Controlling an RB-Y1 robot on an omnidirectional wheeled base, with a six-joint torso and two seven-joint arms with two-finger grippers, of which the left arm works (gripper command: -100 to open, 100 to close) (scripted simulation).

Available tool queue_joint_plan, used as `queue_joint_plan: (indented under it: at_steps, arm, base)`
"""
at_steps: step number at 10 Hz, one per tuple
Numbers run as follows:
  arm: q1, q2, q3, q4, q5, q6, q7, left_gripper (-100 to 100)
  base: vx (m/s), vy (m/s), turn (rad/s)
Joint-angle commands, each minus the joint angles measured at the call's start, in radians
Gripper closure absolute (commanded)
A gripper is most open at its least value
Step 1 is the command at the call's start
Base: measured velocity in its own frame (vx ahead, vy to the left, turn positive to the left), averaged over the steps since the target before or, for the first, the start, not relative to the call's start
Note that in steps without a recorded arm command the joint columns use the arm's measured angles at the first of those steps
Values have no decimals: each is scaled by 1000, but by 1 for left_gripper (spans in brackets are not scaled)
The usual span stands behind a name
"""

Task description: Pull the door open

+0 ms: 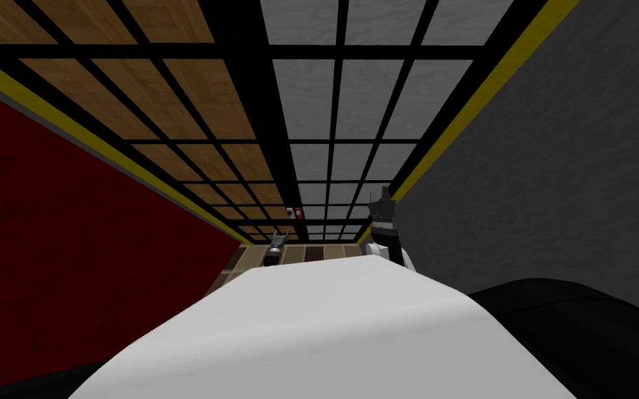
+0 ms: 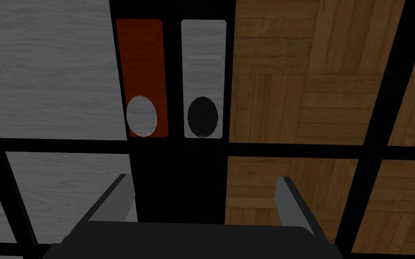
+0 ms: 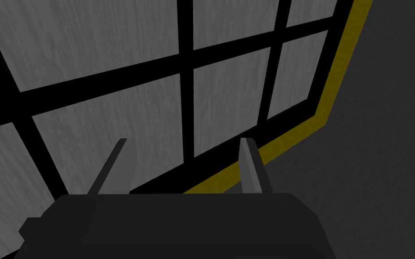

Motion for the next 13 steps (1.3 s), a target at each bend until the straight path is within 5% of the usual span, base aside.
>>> queue_joint_plan:
  at_steps: [1,13]
  arm:
    - [8,7,13,11,6,1,-3,-100]
    - [106,52,203,118,101,14,-69,-100]
  base:
    - [-142,2,-13]
    - [-154,43,-66]
